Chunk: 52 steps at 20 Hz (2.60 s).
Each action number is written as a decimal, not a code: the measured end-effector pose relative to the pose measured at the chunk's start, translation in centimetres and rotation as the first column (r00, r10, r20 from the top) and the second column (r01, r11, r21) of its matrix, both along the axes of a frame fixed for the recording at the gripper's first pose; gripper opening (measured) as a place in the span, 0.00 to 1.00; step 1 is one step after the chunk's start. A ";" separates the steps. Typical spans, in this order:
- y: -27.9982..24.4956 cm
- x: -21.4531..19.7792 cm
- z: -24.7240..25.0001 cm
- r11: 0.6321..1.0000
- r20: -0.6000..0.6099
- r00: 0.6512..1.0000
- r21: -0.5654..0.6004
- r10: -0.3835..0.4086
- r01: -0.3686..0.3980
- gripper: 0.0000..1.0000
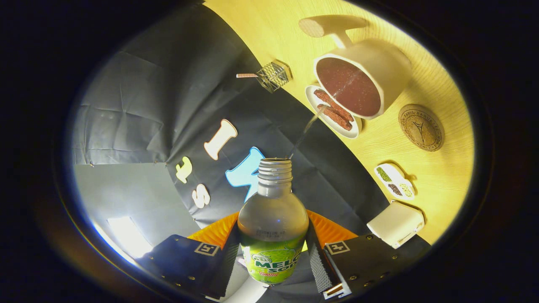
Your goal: Take the bottle from table, then pour the juice into the cup, finally place the bottle on the coaster
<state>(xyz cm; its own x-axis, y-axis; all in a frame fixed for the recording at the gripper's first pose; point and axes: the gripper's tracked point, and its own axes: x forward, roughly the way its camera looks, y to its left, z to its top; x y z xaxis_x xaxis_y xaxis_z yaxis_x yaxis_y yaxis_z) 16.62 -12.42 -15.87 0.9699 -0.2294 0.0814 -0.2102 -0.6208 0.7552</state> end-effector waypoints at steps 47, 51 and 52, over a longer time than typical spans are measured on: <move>7.0 -2.1 0.6 0.313 -0.224 0.963 -0.935 -0.153 -0.168 0.77; 6.6 -3.0 2.9 0.017 -0.249 0.922 -0.967 -0.298 -0.255 0.76; 6.0 -3.3 3.6 -0.047 -0.247 0.906 -0.959 -0.345 -0.279 0.76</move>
<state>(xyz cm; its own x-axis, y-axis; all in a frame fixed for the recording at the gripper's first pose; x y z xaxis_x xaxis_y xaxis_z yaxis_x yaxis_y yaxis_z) 13.32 -6.42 -12.30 0.9684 -0.2476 -0.0305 0.2241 0.8098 0.5421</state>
